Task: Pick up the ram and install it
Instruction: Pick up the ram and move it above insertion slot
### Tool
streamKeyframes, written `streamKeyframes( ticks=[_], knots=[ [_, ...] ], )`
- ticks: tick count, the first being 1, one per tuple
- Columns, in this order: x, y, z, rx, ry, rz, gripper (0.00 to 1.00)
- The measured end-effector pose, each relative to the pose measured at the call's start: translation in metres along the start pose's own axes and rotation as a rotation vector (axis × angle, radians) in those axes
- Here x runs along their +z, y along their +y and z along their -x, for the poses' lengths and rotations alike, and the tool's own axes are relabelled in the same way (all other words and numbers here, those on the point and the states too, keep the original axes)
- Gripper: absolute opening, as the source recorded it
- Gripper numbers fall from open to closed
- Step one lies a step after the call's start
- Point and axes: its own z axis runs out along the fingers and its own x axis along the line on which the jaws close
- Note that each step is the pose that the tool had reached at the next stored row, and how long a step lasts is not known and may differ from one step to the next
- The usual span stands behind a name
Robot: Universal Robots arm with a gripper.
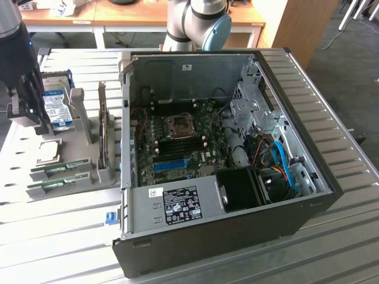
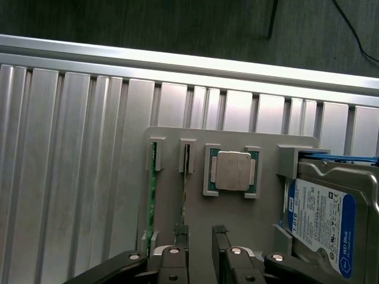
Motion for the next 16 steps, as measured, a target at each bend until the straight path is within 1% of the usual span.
streamKeyframes(
  ticks=[3, 11, 16],
  knots=[
    [-0.0002, 0.0005, -0.004, 0.000, 0.0001, 0.0003, 0.30],
    [-0.0001, 0.0021, -0.023, 0.000, 0.0001, 0.0004, 0.30],
    [0.0000, 0.0029, -0.032, 0.000, 0.0001, 0.0004, 0.30]
  ],
)
